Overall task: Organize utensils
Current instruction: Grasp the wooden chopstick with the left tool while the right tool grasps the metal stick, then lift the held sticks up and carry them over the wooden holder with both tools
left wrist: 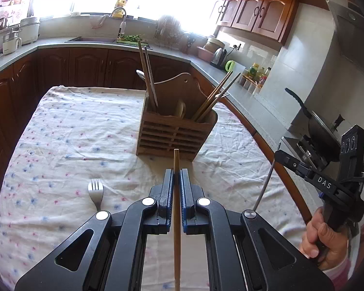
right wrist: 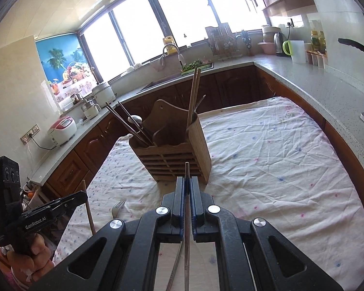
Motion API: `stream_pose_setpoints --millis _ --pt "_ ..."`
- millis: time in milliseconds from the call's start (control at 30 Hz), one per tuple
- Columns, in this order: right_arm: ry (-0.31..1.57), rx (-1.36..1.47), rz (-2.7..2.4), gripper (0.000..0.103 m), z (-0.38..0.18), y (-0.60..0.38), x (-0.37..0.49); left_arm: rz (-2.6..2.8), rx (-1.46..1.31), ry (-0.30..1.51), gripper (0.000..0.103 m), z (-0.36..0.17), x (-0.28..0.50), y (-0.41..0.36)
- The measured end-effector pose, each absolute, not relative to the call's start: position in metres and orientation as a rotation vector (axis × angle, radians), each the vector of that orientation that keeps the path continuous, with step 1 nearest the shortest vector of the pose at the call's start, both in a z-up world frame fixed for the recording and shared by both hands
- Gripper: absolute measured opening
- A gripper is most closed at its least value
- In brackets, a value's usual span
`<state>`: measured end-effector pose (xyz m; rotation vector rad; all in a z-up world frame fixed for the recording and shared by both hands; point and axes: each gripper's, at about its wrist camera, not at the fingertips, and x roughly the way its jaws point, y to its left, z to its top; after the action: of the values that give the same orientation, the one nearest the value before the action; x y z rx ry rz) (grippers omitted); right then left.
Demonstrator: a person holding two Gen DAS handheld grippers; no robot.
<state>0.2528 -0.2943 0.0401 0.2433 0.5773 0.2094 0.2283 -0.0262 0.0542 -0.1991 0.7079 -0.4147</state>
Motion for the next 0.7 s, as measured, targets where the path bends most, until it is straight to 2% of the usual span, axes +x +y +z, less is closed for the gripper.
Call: stream_pose_setpoints --millis 700 --pt "0.474 0.235 0.230 0.004 0.076 -0.287 0.248 -0.393 -0.237 0.608 0.004 0.087 0.220 -0.002"
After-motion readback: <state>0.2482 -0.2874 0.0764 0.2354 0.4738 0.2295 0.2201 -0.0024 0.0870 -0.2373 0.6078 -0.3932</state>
